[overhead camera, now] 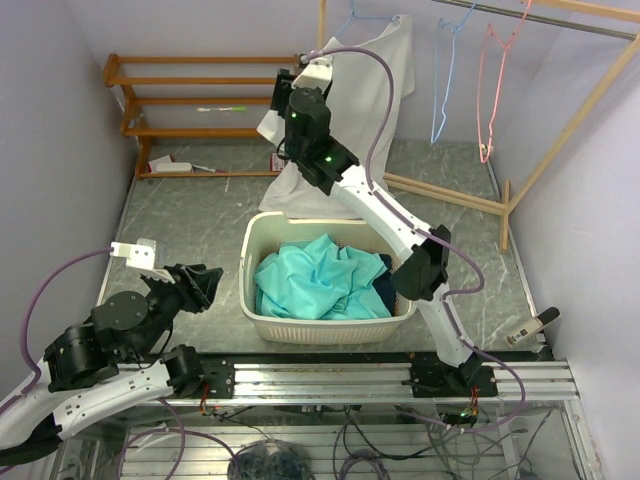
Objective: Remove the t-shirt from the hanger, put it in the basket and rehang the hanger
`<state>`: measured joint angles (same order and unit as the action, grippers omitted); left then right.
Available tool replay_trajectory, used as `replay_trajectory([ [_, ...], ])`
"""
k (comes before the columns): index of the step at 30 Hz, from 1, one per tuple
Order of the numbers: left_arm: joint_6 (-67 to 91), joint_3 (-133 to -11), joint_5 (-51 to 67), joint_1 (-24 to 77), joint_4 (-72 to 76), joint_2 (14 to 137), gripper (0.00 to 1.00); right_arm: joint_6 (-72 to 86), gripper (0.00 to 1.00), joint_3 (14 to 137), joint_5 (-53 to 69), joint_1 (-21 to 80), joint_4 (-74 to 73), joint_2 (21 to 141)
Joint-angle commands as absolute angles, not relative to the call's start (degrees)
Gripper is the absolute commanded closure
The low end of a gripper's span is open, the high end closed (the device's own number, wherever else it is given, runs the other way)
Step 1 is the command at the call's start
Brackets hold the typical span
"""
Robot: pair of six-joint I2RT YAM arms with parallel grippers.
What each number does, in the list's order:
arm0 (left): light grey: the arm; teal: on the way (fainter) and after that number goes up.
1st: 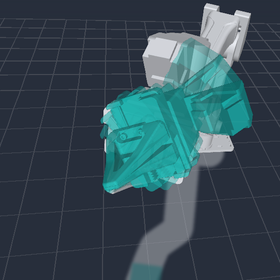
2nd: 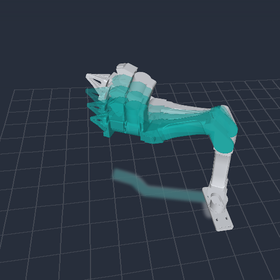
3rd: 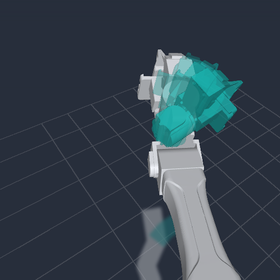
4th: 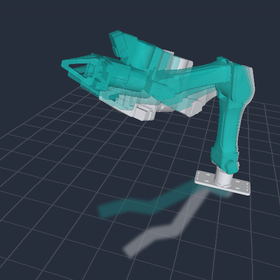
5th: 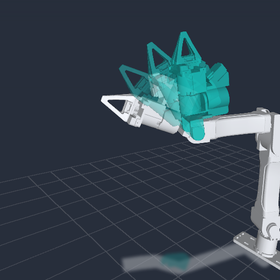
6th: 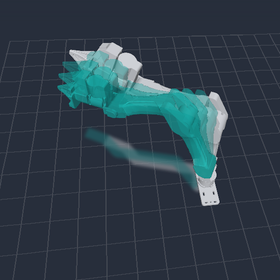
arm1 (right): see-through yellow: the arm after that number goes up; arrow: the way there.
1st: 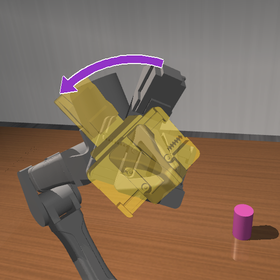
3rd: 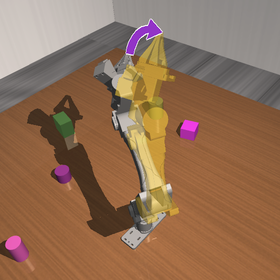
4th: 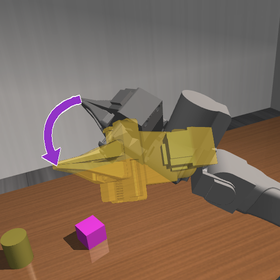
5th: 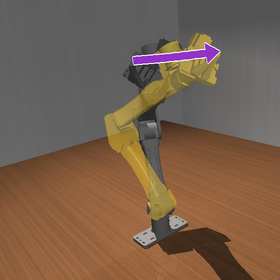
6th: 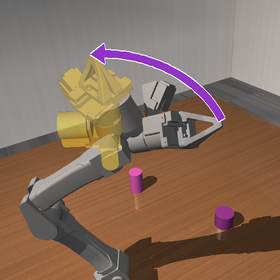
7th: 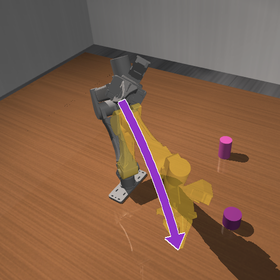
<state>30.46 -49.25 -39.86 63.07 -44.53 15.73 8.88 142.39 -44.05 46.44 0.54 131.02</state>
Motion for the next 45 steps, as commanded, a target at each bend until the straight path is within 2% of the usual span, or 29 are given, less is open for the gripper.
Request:
replay_trajectory([
  [1, 30.59, -48.82, -39.71, 63.11, -44.36, 16.33, 0.45, 8.20, 0.45, 140.65, -49.35, 44.63, -3.20, 125.77],
  [10, 30.75, -48.80, -39.89, 63.11, -44.36, 15.38, 0.45, 16.45, 0.51, 127.86, -41.34, 35.47, -12.56, 112.78],
  [17, 30.84, -48.84, -40.00, 63.11, -44.45, 15.43, 0.45, 22.33, 0.52, 124.01, -23.85, 25.69, -16.10, 108.54],
  [22, 30.94, -48.88, -40.17, 63.11, -44.55, 15.59, 0.45, 21.34, 0.52, 128.35, -23.40, 24.99, -20.89, 110.71],
  [28, 30.94, -48.87, -40.30, 63.11, -44.56, 15.48, 0.45, 21.09, 0.53, 126.60, -24.28, 24.26, -21.24, 109.94],
  [29, 30.94, -48.87, -40.28, 63.11, -44.56, 15.55, 0.45, 20.76, 0.54, 126.18, -24.33, 24.18, -20.89, 109.75],
  [30, 30.94, -48.86, -40.26, 63.13, -44.56, 15.54, 0.45, 20.45, 0.60, 125.98, -24.37, 24.17, -20.64, 109.57],
  [32, 30.94, -48.84, -40.25, 63.11, -44.56, 15.66, 0.45, 19.52, 0.84, 125.65, -24.26, 24.19, -19.60, 109.22],
  [34, 30.94, -48.79, -40.28, 63.11, -44.56, 15.64, 0.45, 18.90, 1.00, 125.75, -24.62, 24.20, -18.61, 108.95],
  [45, 30.85, -48.87, -40.08, 63.11, -44.52, 16.01, 0.45, 11.92, 1.00, 131.02, -22.12, 24.18, -14.33, 107.40],
])
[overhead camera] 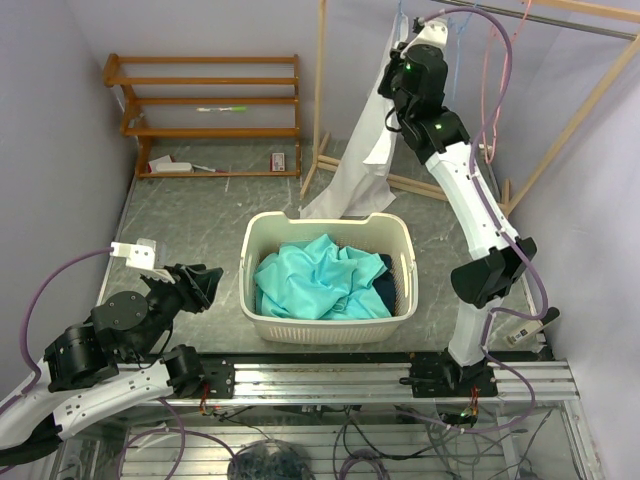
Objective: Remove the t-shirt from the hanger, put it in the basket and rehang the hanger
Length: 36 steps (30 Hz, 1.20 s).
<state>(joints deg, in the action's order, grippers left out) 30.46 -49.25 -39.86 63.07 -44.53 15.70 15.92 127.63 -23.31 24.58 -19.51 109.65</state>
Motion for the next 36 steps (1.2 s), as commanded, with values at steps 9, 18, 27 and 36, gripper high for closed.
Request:
replay_trajectory([
  [9, 30.70, -48.82, -39.99, 63.11, -44.39, 15.89, 0.45, 10.81, 1.00, 131.79, -19.42, 24.17, -13.66, 104.01],
  [18, 30.19, -48.68, -39.28, 63.11, -43.88, 16.54, 0.43, 18.12, 1.00, 125.44, -11.51, 24.16, -21.94, 95.89],
  [27, 29.98, -48.64, -38.89, 63.13, -43.81, 17.52, 0.42, 23.68, 1.00, 112.33, 3.08, 24.18, -25.71, 81.55],
  [36, 30.15, -48.67, -39.00, 63.13, -43.90, 17.94, 0.42, 24.35, 1.00, 112.37, 16.98, 24.17, -19.14, 72.52],
])
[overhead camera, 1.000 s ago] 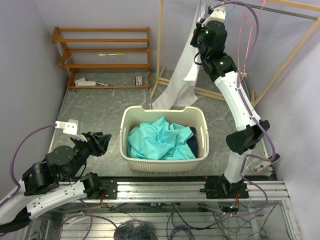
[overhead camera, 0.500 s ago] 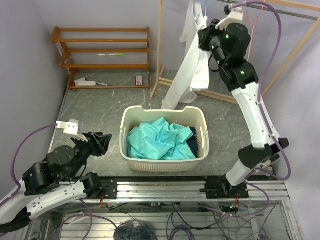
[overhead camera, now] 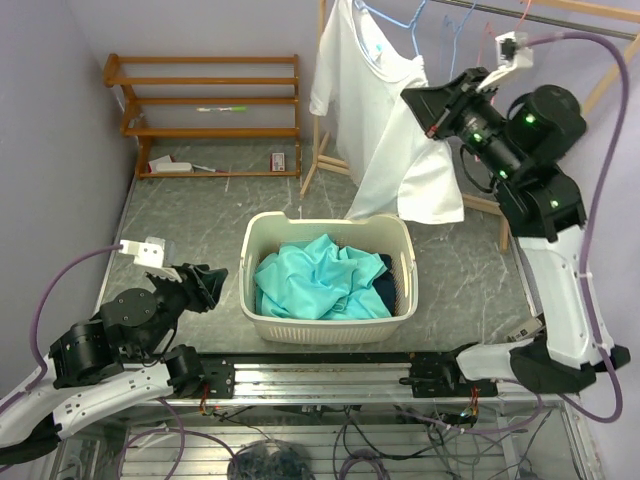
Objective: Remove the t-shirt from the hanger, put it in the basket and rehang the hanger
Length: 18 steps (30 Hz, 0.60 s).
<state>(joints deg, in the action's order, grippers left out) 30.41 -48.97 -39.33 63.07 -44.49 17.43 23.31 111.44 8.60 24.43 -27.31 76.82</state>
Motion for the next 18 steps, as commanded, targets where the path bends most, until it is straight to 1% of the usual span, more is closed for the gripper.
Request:
replay_trajectory([
  [1, 30.19, -48.65, -39.06, 63.12, -43.93, 18.00, 0.42, 24.52, 1.00, 112.59, 17.96, 24.18, -18.02, 71.77],
  [10, 30.42, -48.73, -39.29, 63.11, -44.16, 18.11, 0.42, 27.44, 1.00, 117.91, 22.14, 24.18, -17.23, 67.85],
  [18, 30.58, -48.66, -39.64, 63.11, -44.27, 18.09, 0.42, 29.39, 1.00, 113.08, 25.50, 24.22, -15.30, 60.84],
])
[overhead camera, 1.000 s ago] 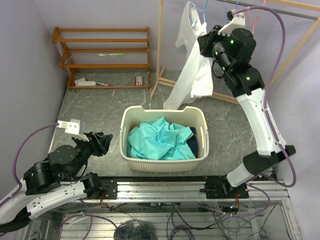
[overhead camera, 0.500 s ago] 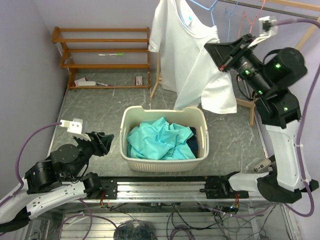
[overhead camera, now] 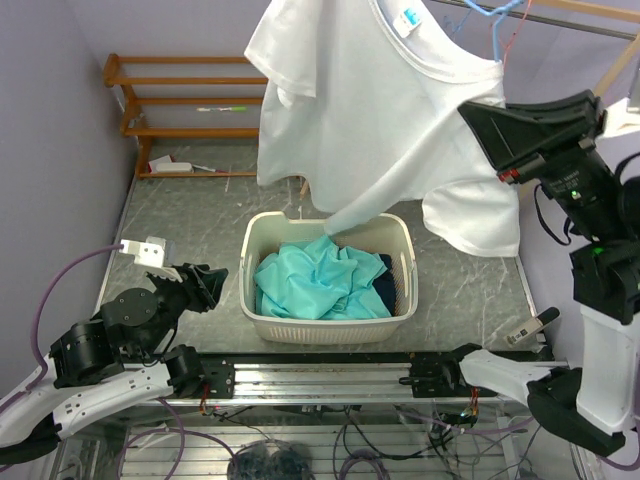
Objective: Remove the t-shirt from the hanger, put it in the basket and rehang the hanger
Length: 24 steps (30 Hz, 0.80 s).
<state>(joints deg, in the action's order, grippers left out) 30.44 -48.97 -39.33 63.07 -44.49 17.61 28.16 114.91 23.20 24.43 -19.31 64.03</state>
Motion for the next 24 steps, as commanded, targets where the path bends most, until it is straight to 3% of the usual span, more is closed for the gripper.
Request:
replay_trajectory([
  [1, 30.59, -48.69, -39.64, 63.11, -44.29, 18.09, 0.42, 29.25, 1.00, 112.48, 25.20, 24.20, -15.42, 59.90],
  [11, 30.50, -48.93, -39.63, 63.11, -44.38, 19.34, 0.43, 29.68, 1.00, 110.65, 27.46, 24.21, -21.22, 53.89],
  [19, 27.08, -47.91, -34.13, 63.12, -39.59, 14.61, 0.40, 26.67, 1.00, 86.25, 32.62, 24.24, -27.81, 44.99],
  [24, 21.03, -46.61, -24.85, 63.11, -30.95, 12.67, 0.30, 22.75, 1.00, 79.53, 40.06, 24.25, -32.00, 44.93],
])
